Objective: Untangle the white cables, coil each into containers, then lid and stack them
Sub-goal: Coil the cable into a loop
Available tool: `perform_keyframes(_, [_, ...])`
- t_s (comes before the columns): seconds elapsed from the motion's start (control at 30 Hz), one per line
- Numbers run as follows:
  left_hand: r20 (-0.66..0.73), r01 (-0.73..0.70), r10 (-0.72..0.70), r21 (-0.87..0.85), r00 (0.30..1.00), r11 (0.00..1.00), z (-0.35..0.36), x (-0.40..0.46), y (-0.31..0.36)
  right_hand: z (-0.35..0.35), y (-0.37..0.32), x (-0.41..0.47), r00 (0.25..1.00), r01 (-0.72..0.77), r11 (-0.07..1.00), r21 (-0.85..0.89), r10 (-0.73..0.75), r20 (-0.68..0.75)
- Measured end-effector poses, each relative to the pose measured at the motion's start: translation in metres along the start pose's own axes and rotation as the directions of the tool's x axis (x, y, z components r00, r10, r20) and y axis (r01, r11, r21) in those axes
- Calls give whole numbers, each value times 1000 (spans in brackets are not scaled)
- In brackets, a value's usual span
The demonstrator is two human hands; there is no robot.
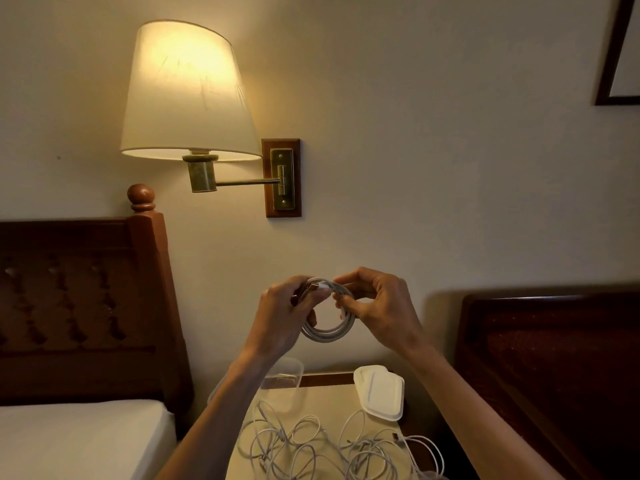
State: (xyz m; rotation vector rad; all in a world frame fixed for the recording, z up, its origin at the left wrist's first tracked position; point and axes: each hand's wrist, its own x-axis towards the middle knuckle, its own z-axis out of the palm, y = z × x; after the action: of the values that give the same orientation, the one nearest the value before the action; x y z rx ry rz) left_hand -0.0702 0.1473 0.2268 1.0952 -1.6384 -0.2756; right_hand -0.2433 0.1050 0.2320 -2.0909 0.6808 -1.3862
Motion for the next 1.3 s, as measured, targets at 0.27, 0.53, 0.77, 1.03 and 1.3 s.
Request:
perform_keyframes(0.27, [-82, -119, 125, 73, 989, 990, 10, -6, -4, 15, 3, -5, 994, 107, 946, -304, -113, -1])
perform_keyframes(0.53, [-178, -146, 149, 31, 973, 989, 14, -11, -7, 3, -3, 7, 937, -273, 946, 172, 222, 269])
perform_keyframes(0.77, [-165, 51, -104, -299, 981, 953, 11, -7, 0, -24, 8, 13, 801, -468, 730, 498, 112, 589])
perform_keyframes(1.03, [-133, 127, -219, -493, 967, 861, 15, -14, 0, -17, 4, 9, 877, -267, 950, 161, 170, 450])
perform_keyframes(1.3, [-316, 96, -213, -348, 924, 932, 27, -14, 1, 2, 0, -4, 842, -467, 812, 349, 288, 456])
